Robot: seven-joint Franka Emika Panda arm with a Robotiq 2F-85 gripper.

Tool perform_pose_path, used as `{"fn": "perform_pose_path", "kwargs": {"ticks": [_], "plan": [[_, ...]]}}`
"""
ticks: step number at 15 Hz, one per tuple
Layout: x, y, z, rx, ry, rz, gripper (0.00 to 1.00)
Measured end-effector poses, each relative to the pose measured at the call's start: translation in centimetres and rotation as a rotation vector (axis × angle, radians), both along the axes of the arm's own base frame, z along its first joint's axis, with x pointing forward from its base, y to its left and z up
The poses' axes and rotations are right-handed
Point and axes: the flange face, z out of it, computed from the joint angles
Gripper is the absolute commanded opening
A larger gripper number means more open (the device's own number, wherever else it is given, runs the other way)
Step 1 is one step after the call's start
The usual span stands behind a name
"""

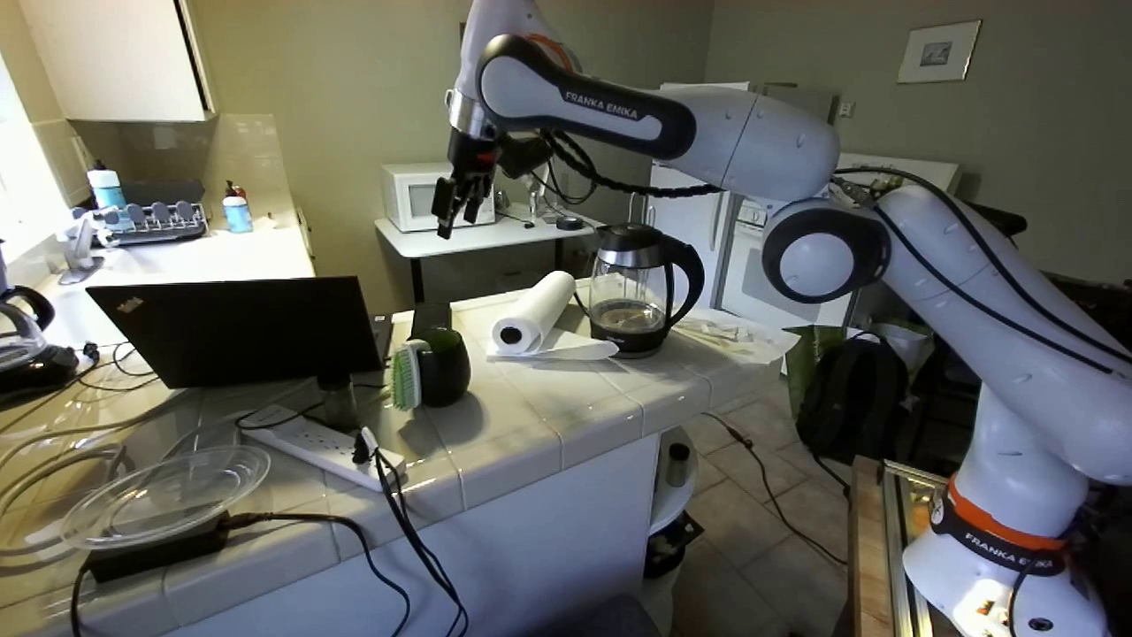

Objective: Remove the paper towels from the rack and them on the table

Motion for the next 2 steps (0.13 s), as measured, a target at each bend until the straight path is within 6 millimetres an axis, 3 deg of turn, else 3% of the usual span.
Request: {"fn": "perform_pose_path", "kwargs": {"ticks": [2], "plan": [[0.15, -0.88, 0.07, 0.025, -0.003, 0.003, 1.00]]}}
